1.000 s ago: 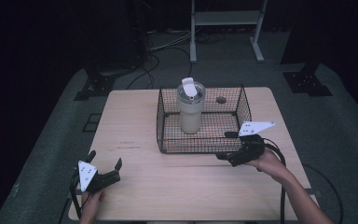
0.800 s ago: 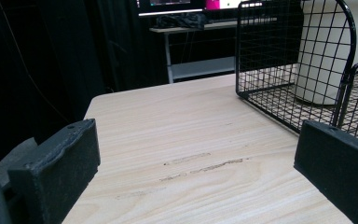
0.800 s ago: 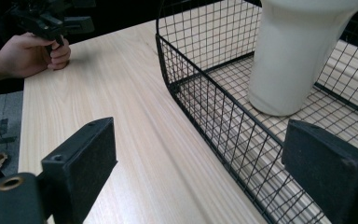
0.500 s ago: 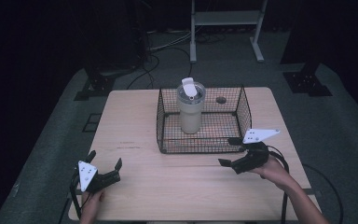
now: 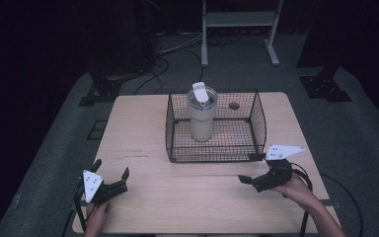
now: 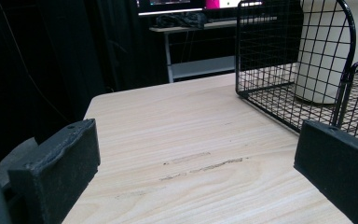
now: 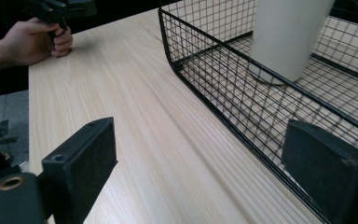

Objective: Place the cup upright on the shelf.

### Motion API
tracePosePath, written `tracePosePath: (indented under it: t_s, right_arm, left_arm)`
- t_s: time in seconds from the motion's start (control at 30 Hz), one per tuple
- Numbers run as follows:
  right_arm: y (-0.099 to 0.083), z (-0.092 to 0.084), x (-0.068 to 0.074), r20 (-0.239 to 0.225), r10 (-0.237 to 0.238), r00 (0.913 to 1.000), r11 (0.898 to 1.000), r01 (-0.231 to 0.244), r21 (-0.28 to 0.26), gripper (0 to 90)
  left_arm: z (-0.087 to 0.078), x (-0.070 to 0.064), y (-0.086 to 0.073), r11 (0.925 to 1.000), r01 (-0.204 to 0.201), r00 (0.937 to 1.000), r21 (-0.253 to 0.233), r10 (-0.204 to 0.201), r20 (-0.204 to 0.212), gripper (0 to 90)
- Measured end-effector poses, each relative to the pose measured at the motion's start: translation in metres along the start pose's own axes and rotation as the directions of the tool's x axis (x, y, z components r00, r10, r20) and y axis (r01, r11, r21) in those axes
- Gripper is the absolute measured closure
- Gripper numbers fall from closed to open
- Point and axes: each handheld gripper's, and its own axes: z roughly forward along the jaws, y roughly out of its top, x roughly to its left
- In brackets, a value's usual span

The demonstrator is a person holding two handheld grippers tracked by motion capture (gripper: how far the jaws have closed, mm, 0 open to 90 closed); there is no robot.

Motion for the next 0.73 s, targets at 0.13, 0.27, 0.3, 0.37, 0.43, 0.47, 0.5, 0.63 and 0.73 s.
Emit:
tracePosePath:
  t_s: [0.13, 0.27, 0.3, 0.37, 0.43, 0.47, 0.5, 0.63, 0.73]
  right_arm:
    - [-0.008, -0.007, -0.002, 0.015, 0.017, 0.9997, 1.0, -0.017, 0.001, 9.5]
    - [-0.012, -0.012, -0.003, 0.025, 0.022, 0.9995, 1.0, -0.022, -0.005, 9.5]
    - [-0.012, -0.012, -0.003, 0.025, 0.022, 0.9995, 1.0, -0.022, -0.005, 9.5]
    - [-0.015, -0.015, -0.003, 0.03, 0.026, 0.9992, 1.0, -0.025, -0.007, 9.5]
    - [-0.019, -0.017, -0.003, 0.039, 0.024, 0.999, 1.0, -0.024, -0.011, 9.5]
    - [-0.024, -0.019, -0.002, 0.047, 0.018, 0.9987, 1.0, -0.018, -0.007, 9.5]
    - [-0.027, -0.019, -0.001, 0.047, 0.023, 0.9986, 1.0, -0.023, -0.009, 9.5]
    - [-0.037, -0.021, 0.002, 0.046, 0.033, 0.9984, 0.999, -0.033, -0.013, 9.5]
    - [-0.047, -0.024, 0.004, 0.04, 0.053, 0.9978, 0.998, -0.052, -0.03, 9.4]
  left_arm:
    - [0.0, 0.0, 0.0, 1.0, -0.001, 1.0, 0.0, 0.001, -0.001, 0.0]
    - [0.0, 0.0, 0.0, 1.0, -0.003, 1.0, 0.0, 0.003, 0.0, 0.0]
    - [0.0, 0.0, 0.0, 1.0, -0.003, 1.0, 0.0, 0.003, 0.0, 0.0]
    - [0.0, 0.0, 0.0, 1.0, -0.002, 1.0, 0.001, 0.002, -0.001, 0.0]
    - [0.0, 0.0, 0.0, 1.0, -0.002, 1.0, 0.001, 0.002, -0.002, 0.0]
    - [0.0, 0.0, 0.0, 1.0, -0.002, 1.0, 0.002, 0.002, -0.002, 0.0]
    - [0.0, 0.0, 0.0, 1.0, -0.002, 1.0, 0.002, 0.002, -0.002, 0.0]
    - [0.0, -0.001, 0.0, 1.0, -0.003, 1.0, 0.003, 0.003, -0.005, 0.0]
    - [0.001, -0.001, 0.0, 1.0, -0.003, 1.0, 0.005, 0.003, -0.006, 0.0]
